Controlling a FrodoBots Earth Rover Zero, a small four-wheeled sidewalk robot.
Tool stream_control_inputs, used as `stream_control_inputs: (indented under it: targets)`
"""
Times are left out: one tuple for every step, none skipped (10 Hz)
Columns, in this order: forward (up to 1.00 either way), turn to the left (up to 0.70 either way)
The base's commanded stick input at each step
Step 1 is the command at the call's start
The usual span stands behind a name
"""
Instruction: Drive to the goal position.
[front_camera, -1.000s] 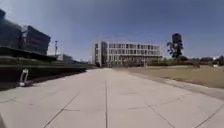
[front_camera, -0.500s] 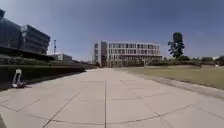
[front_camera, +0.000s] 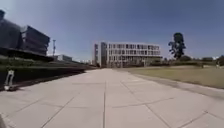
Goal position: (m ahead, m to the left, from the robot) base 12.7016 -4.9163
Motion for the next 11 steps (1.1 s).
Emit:
stream_control_inputs:
  targets:
    - [0.7,0.01]
    - [0.7,0.01]
    - [0.7,0.01]
    - [0.7,0.01]
    - [0.7,0.01]
    - [0.7,0.01]
    - [0.7,0.01]
    - [0.7,0.01]
    - [0.7,0.01]
    - [0.7,0.01]
    - [0.7,0.01]
